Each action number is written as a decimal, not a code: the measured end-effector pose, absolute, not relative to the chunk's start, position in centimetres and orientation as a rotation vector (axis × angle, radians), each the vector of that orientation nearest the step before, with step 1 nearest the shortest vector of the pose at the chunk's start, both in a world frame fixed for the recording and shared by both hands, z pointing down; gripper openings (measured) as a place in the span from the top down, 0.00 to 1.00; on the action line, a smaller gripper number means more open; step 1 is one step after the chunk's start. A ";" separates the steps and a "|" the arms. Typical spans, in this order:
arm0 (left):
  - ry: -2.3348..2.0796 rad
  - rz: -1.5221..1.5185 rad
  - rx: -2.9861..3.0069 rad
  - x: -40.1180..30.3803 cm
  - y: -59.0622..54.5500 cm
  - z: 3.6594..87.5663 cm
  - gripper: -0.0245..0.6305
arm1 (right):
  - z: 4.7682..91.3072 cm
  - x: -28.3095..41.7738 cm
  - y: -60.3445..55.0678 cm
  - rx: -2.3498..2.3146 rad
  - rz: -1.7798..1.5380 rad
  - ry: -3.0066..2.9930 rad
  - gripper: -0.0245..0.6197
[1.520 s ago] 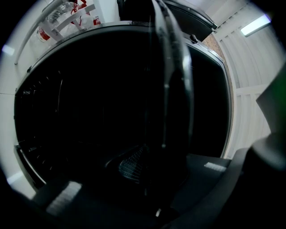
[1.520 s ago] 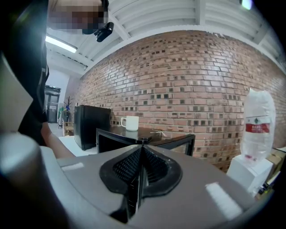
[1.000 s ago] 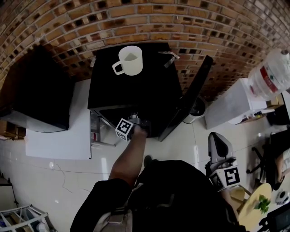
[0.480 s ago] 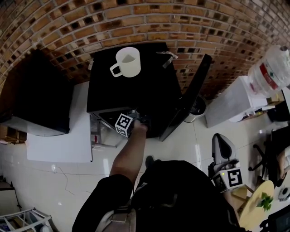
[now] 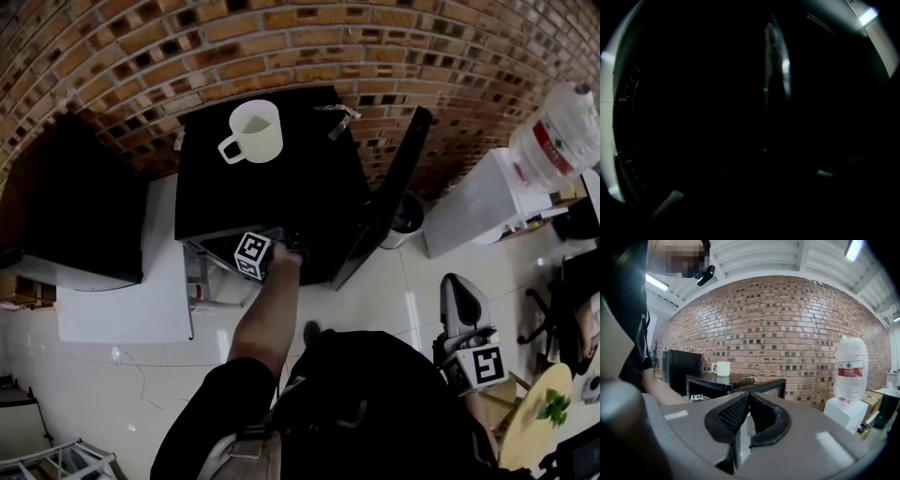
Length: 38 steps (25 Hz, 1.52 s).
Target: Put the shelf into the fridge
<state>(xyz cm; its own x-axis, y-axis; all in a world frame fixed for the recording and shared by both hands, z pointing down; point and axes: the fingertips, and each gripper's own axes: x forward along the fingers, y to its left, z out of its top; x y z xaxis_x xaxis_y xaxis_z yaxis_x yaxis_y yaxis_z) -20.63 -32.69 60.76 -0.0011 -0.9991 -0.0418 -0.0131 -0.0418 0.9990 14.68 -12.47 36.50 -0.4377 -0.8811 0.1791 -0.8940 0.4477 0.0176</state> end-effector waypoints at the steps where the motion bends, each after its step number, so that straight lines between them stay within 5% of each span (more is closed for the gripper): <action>1: -1.201 -1.235 1.245 -20.7 -32.8 60.8 0.93 | 36.5 14.7 -12.5 1.567 0.117 -2.533 0.95; 12: -1.190 -1.269 1.278 -20.8 -33.1 60.8 0.87 | 36.3 14.9 -12.0 1.589 0.108 -2.526 0.95; 17: -1.207 -1.324 1.244 -21.8 -32.7 60.9 0.62 | 36.2 14.5 -11.5 1.572 0.091 -2.529 0.95; 21: -1.205 -1.326 1.251 -21.4 -31.8 61.0 0.57 | 36.2 14.9 -11.0 1.585 0.105 -2.528 0.95; 38: -1.182 -1.257 1.302 -16.9 -24.8 59.5 0.57 | 37.2 15.6 -8.7 1.520 0.183 -2.624 0.95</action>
<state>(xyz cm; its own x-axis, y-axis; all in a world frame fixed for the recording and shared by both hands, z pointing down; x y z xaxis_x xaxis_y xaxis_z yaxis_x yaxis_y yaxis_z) -16.86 -24.75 59.48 0.0080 -0.9958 -0.0913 -0.0299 -0.0915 0.9954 15.60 -8.66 37.17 -0.4952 -0.8559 0.1492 -0.8683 0.4933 -0.0521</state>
